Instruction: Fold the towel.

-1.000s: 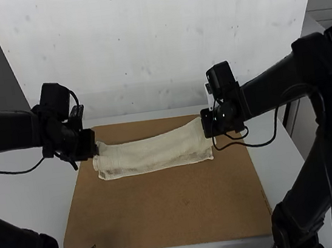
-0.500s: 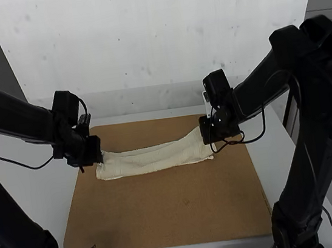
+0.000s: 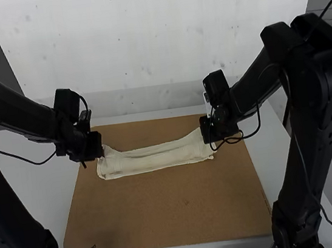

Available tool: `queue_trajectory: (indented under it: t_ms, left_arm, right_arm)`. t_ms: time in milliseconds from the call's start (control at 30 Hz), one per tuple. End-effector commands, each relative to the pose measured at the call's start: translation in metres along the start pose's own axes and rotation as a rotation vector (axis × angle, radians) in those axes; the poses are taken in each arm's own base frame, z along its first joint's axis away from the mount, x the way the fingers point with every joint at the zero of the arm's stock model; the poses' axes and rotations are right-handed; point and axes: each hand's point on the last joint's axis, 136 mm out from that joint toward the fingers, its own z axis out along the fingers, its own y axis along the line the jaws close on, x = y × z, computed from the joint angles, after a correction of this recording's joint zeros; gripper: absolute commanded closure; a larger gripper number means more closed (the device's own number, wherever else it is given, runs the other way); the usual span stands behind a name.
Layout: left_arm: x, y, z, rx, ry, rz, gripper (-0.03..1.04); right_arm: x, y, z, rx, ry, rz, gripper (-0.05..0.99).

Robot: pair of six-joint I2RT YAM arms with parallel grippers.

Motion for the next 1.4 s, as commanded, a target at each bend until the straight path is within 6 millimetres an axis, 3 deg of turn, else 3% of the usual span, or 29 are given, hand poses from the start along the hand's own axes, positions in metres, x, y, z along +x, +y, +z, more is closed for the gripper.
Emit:
queue_trajectory:
  t_ms: [0, 600, 633, 667, 700, 767, 800, 833, 867, 1133, 1367]
  left_arm:
    - [-0.02, 0.004, -0.006, -0.012, -0.052, -0.001, 0.99]
    - [-0.036, -0.003, -0.019, 0.002, -0.129, -0.012, 0.99]
    - [-0.038, -0.002, -0.017, 0.001, -0.133, -0.012, 0.93]
    - [-0.037, -0.001, -0.016, -0.002, -0.131, -0.02, 0.76]
    - [-0.037, -0.001, -0.016, -0.003, -0.129, -0.026, 0.52]
    - [-0.037, 0.0, -0.016, -0.009, -0.13, -0.023, 0.12]
    - [-0.038, 0.002, -0.016, -0.013, -0.132, -0.024, 0.07]
    - [-0.037, 0.004, -0.016, -0.019, -0.129, -0.028, 0.04]
    - [-0.037, 0.007, -0.015, -0.024, -0.128, -0.033, 0.03]
    - [-0.052, 0.022, -0.032, -0.05, -0.193, -0.069, 0.03]
    - [-0.06, 0.025, -0.045, -0.056, -0.237, -0.079, 0.03]
  right_arm:
    - [-0.004, -0.007, 0.003, 0.017, -0.005, 0.015, 0.92]
    - [0.013, -0.019, 0.007, 0.04, 0.038, 0.032, 0.92]
    - [0.014, -0.019, 0.007, 0.039, 0.038, 0.033, 0.92]
    - [0.013, -0.019, 0.007, 0.039, 0.035, 0.034, 0.91]
    - [0.012, -0.019, 0.007, 0.038, 0.034, 0.04, 0.82]
    - [0.011, -0.022, 0.005, 0.04, 0.029, 0.054, 0.44]
    - [0.01, -0.023, 0.005, 0.039, 0.028, 0.06, 0.29]
    - [0.007, -0.023, 0.003, 0.038, 0.02, 0.069, 0.15]
    - [0.005, -0.024, 0.002, 0.038, 0.014, 0.073, 0.11]
    - [0.006, -0.022, -0.005, -0.006, 0.053, 0.135, 0.11]
    - [0.016, -0.015, 0.009, -0.024, 0.128, 0.18, 0.11]
